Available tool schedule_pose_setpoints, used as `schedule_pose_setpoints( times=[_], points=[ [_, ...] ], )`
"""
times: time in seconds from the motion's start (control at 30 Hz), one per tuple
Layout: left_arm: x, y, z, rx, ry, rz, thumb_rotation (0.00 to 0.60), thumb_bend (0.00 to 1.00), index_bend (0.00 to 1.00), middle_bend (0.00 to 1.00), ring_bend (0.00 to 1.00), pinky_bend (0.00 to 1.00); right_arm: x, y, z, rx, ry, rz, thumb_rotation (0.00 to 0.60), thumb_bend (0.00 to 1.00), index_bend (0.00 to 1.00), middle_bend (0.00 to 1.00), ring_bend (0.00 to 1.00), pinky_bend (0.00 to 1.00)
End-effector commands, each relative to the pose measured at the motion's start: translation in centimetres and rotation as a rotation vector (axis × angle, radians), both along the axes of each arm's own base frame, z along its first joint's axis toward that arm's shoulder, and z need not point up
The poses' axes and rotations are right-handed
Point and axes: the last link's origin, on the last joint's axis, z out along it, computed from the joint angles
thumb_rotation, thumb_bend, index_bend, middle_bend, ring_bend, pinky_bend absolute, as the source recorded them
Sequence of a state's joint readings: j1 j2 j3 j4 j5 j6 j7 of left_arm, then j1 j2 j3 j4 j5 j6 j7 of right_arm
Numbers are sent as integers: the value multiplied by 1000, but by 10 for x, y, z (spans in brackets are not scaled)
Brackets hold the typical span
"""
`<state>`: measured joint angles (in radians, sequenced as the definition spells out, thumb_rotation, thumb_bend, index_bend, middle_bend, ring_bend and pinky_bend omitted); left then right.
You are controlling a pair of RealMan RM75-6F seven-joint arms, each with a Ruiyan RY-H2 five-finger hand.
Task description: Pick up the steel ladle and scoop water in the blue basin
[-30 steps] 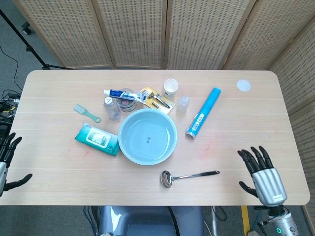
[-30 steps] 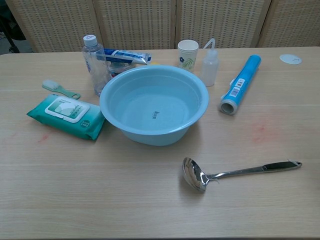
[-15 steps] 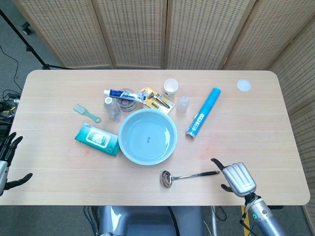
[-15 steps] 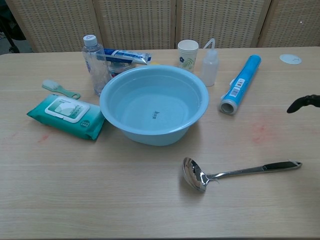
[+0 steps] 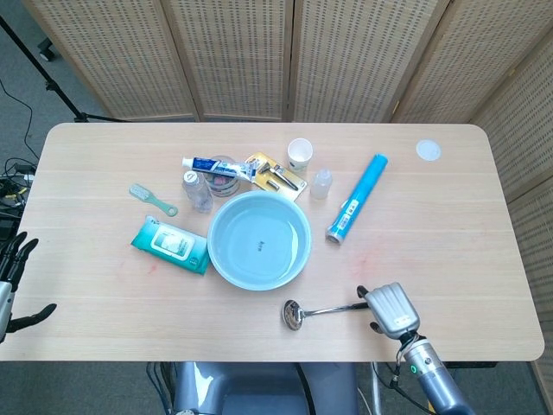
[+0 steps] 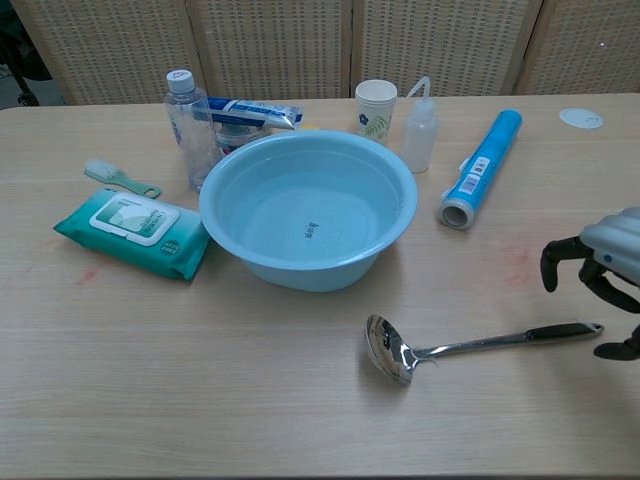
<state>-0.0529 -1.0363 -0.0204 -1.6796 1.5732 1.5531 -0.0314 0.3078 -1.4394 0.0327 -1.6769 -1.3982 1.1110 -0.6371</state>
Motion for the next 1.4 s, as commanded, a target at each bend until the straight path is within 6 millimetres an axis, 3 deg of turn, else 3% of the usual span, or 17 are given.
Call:
schedule_pose_setpoints(
  times=[0.03,0.3,0.63,1.4],
  points=[
    [0,0,0,0,1,0,600,0,0,0,0,36,4,0,-12,13,12,-57,600,72,416,817,916,1000],
    [0,0,-1,-4,3,1,600,0,0,0,0,36,12,-3,-28,23,16,-108,600,145,420,817,916,1000],
    [-1,1,0,1,-2,6,600,0,0,0,0,36,16,-10,-40,24,23,-131,600,343,428,817,917,1000],
    [-2,3,-2,-3,5,13,600,0,0,0,0,36,8,-16,-58,22,44,-159,600,311,442,822,917,1000]
  ],
)
